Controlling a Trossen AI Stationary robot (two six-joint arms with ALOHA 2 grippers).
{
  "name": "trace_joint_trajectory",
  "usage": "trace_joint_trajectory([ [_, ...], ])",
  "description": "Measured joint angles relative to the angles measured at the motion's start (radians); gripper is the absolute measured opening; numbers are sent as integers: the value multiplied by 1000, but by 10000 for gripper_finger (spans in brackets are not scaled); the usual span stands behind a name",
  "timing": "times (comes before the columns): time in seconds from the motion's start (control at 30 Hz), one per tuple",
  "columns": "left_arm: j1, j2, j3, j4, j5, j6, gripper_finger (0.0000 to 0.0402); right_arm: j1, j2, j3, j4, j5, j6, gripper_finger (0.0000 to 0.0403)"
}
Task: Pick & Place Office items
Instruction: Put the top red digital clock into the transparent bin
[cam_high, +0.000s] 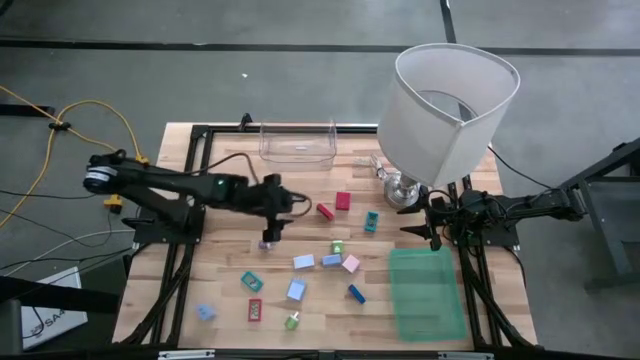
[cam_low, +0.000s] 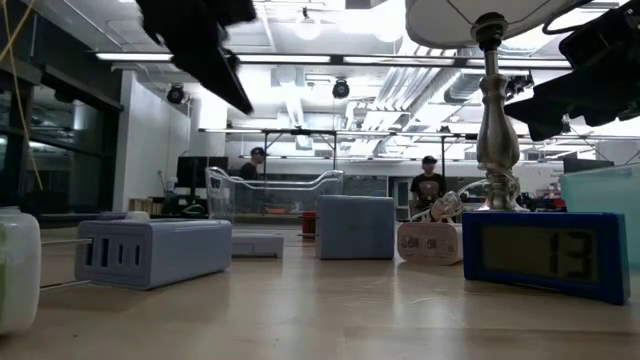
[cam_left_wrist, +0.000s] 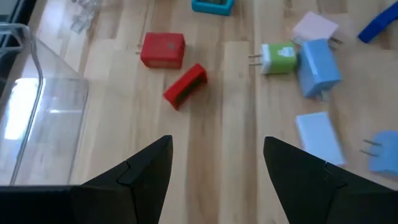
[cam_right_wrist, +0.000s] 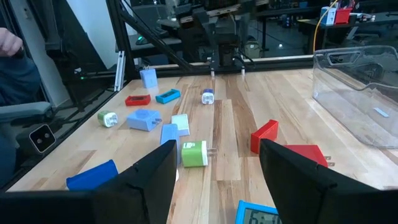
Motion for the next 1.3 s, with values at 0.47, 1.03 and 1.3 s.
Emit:
trace_joint_trajectory([
  [0.47,189,185,148,-38,123,280,244,0,3,0,-1,0,0,215],
  [1.03,343,462,375,-157,454,527,244,0,3,0,-1,0,0,215],
  [1.3,338,485,375,-151,433,491,244,0,3,0,2,1,0,215],
])
